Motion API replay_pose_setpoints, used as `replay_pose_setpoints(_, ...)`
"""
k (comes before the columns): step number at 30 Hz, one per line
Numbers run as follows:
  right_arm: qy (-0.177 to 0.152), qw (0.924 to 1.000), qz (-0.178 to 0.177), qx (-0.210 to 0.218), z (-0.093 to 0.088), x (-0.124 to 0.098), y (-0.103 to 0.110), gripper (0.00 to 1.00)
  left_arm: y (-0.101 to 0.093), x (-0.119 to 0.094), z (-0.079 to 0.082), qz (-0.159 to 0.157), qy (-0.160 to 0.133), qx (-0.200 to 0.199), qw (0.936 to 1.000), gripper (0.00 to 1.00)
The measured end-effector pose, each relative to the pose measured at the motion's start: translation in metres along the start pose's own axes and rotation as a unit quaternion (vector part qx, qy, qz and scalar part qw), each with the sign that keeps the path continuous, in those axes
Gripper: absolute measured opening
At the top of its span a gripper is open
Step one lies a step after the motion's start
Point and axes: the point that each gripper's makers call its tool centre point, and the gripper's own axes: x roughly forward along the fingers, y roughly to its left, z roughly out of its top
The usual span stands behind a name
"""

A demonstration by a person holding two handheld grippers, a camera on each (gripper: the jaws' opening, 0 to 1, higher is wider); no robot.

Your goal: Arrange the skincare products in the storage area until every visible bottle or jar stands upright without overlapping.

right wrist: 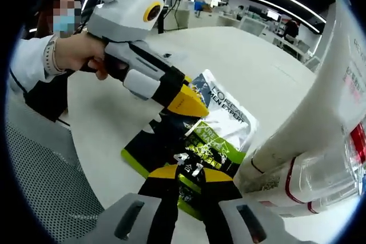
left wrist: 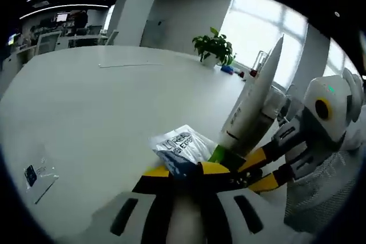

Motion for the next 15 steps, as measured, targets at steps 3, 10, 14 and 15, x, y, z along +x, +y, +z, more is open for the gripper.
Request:
replay_pose_setpoints(3,0.000,1.0000,0.001,-0.002,0.000,0.000,0.000,0.08,0.013,-0.005,-0.001,0.027,0.008,0.047,0.9985,0.16)
replay_pose_setpoints(10,0.002,1.0000,0.000,-0.006,0.000,0.000,0.001,0.08,0.027,-0.004,-0.004,0.052,0.024,0.111,0.9922,0.22)
replay_pose_setpoints(14,0.001,1.0000,0.001,-0.007,0.001,0.000,0.001,0.08,0.027,-0.004,-0.007,0.059,0.033,0.151,0.9862,0.25)
replay_pose_setpoints(15,0.001,1.0000,0.001,-0.007,0.001,0.000,0.001,0.08,0.028,-0.004,-0.007,0.059,0.034,0.165,0.9839,0.25)
